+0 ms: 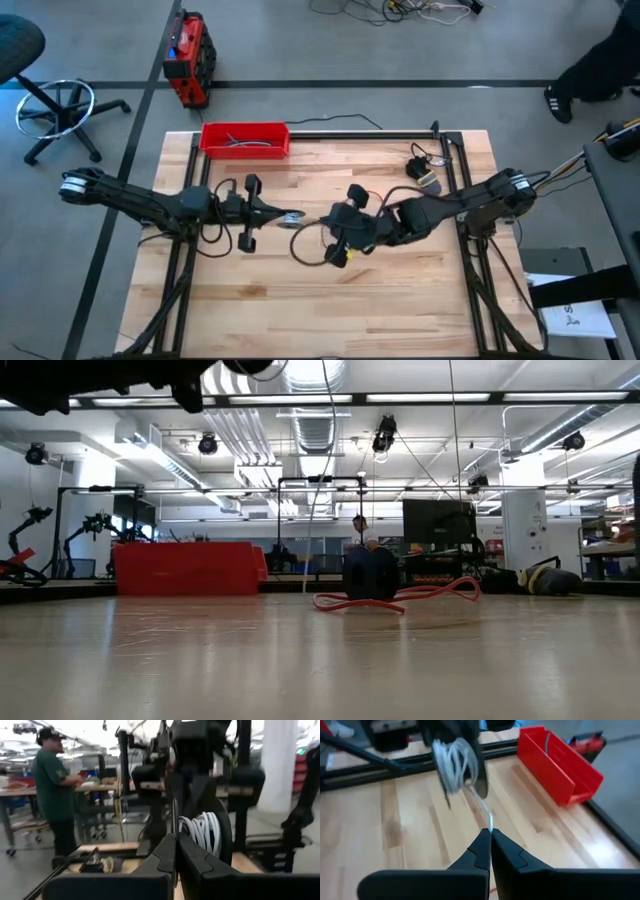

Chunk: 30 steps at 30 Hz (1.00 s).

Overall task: Coil cords
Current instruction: Coil the white wire onto the black spool

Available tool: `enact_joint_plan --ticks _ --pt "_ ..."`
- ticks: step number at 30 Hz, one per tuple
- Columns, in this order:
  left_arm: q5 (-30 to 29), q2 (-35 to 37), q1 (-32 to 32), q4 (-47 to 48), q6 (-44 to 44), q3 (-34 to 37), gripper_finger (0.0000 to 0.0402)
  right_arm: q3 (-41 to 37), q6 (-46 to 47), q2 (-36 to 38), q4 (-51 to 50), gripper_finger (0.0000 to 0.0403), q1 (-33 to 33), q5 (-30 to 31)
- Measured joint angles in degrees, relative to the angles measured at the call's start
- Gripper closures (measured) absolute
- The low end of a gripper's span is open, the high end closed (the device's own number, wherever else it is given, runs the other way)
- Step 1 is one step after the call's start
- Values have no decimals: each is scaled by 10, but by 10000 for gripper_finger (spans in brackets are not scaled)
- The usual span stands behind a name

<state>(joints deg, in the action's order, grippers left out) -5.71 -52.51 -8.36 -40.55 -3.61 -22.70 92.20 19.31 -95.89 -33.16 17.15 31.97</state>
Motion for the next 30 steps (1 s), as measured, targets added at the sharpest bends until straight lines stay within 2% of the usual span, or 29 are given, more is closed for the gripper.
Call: enact_joint_plan --ticks 4,9,13,16,20,25,30 --pt "-39 0 -1 33 -17 -2 401 0 40 12 -15 403 -16 -37" --pt "-41 -7 -1 58 -31 -8 401 1 83 16 -7 403 -33 -63" --pt "-89 -25 0 69 -37 -13 401 1 108 16 19 403 -45 -107" --pt "-105 -48 0 60 -40 -13 401 1 108 13 58 403 -45 -113" --pt "-159 -85 0 42 -32 -20 401 1 107 3 101 403 -47 -113" --pt "-164 -133 0 -5 10 -38 401 1 114 -23 141 403 -59 -110" --pt "-179 -174 0 -47 90 -51 401 1 110 -38 154 403 -67 -107"
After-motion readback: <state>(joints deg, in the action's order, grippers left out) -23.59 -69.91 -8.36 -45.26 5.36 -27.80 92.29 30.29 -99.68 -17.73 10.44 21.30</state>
